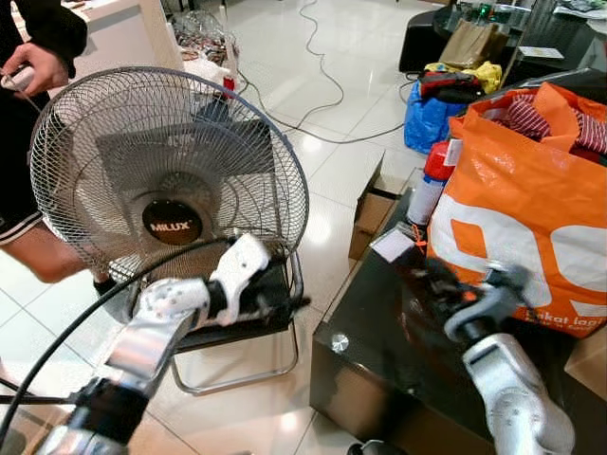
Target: Hang keys on a hook
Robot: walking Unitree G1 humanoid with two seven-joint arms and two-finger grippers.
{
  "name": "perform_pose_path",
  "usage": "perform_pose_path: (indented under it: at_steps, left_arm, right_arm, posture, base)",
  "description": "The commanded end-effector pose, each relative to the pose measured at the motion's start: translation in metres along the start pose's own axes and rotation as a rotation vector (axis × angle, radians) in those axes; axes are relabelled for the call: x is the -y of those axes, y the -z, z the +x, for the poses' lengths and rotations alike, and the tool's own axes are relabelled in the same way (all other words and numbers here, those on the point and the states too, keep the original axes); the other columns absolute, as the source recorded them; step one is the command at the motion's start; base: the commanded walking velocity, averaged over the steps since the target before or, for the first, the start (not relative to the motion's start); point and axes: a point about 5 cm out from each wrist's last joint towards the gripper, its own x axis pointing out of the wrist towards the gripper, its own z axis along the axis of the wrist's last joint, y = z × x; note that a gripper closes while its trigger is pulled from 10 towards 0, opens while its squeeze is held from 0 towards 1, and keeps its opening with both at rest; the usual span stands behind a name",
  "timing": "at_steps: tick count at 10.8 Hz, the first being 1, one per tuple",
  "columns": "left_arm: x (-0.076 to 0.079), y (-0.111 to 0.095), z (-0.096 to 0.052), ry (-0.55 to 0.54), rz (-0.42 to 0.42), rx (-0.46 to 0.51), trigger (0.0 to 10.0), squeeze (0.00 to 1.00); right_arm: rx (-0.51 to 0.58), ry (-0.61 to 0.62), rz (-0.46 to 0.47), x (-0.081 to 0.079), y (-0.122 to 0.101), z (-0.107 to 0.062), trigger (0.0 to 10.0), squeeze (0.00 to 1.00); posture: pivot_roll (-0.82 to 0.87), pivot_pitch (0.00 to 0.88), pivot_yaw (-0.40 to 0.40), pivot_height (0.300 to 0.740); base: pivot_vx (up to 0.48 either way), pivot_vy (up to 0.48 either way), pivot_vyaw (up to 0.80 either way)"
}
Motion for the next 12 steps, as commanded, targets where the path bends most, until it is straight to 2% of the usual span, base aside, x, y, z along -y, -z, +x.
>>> perform_pose_path:
  at_steps: [1, 2, 3, 5, 6, 7, 8, 9, 10, 12]
  left_arm:
    - [-0.007, -0.001, -0.003, -0.055, 0.013, 0.011, 10.0, 0.0]
    - [-0.011, -0.001, -0.003, -0.14, 0.003, 0.035, 10.0, 0.0]
    - [-0.012, -0.001, -0.002, -0.178, 0.001, 0.042, 10.0, 0.0]
    - [-0.012, 0.001, 0.0, -0.192, 0.012, 0.037, 10.0, 0.0]
    - [-0.011, 0.003, 0.0, -0.178, 0.033, 0.02, 10.0, 0.0]
    - [-0.008, 0.007, -0.001, -0.152, 0.037, -0.003, 10.0, 0.0]
    - [0.0, 0.016, -0.006, -0.055, 0.032, -0.064, 10.0, 0.0]
    - [0.004, 0.021, -0.009, -0.002, 0.025, -0.098, 10.0, 0.0]
    - [0.007, 0.025, -0.014, 0.055, 0.026, -0.132, 10.0, 0.0]
    - [0.009, 0.025, -0.016, 0.075, 0.024, -0.139, 10.0, 0.0]
  right_arm:
    - [-0.008, 0.037, -0.045, 0.004, 0.002, -0.002, 0.0, 0.0]
    - [0.006, 0.05, -0.073, 0.002, 0.001, -0.003, 0.0, 0.0]
    - [0.017, 0.041, -0.073, -0.002, 0.0, -0.003, 0.0, 0.0]
    - [-0.026, 0.047, -0.13, -0.002, 0.006, 0.001, 0.0, 0.0]
    - [-0.093, 0.087, -0.197, 0.004, 0.015, 0.004, 2.1, 0.0]
    - [-0.169, 0.134, -0.223, 0.012, 0.029, 0.008, 2.9, 0.0]
    - [-0.257, 0.165, -0.245, 0.018, 0.05, 0.014, 3.3, 0.0]
    - [-0.288, 0.188, -0.275, 0.023, 0.057, 0.016, 4.2, 0.0]
    - [-0.324, 0.234, -0.351, 0.031, 0.06, 0.017, 10.0, 0.0]
    - [-0.345, 0.26, -0.412, 0.039, 0.06, 0.016, 10.0, 0.0]
  posture:
    - [-0.09, 0.0, 0.049, 0.74]
    - [-0.09, 0.0, 0.05, 0.74]
    - [-0.09, 0.0, 0.048, 0.74]
    - [-0.08, 0.0, 0.048, 0.74]
    - [-0.09, 0.0, 0.048, 0.74]
    - [-0.08, 0.0, 0.043, 0.74]
    - [-0.07, 0.0, 0.028, 0.74]
    - [-0.06, 0.0, 0.022, 0.74]
    - [-0.06, 0.0, 0.016, 0.74]
    - [-0.06, 0.0, 0.019, 0.74]
  base:
    - [0.0, 0.0, 0.0]
    - [0.0, 0.0, 0.0]
    - [0.0, 0.0, 0.0]
    - [0.0, 0.0, 0.0]
    - [0.0, 0.0, 0.0]
    - [0.0, 0.0, 0.0]
    - [0.0, 0.0, 0.0]
    - [0.0, 0.0, 0.0]
    - [0.0, 0.0, 0.0]
    - [0.0, 0.0, 0.0]
